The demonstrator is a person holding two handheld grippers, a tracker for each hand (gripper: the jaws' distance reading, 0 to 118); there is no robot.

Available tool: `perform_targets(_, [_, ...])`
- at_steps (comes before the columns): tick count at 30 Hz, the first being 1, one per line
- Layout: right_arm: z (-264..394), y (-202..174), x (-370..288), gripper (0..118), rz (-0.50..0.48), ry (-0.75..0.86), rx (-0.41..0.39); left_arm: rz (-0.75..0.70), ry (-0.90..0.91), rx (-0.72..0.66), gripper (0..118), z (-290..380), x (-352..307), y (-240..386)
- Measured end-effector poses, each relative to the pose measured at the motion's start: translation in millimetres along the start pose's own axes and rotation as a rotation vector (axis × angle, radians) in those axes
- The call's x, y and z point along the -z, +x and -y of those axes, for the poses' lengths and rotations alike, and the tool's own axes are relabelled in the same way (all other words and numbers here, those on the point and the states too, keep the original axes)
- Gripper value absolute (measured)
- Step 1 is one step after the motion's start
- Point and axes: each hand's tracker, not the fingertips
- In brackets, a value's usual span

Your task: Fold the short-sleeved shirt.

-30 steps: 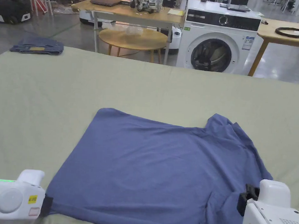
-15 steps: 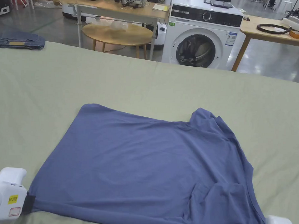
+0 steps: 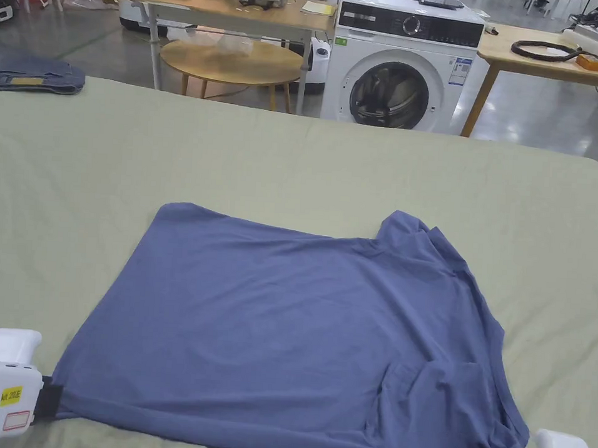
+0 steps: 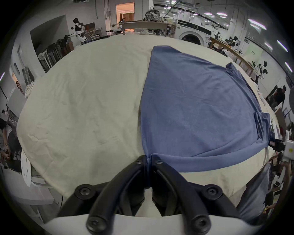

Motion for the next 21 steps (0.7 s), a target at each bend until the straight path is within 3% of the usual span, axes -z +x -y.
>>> perform_targets(12, [-93,1,-29,3,-0.03,0.179,0.069,0.055,0.188,0.018,0,-93,-17,-1])
perform_targets(21, [-190,-6,42,3,-0.026,0.117,0.128,0.052,0.186,0.025,0,-199,48,10])
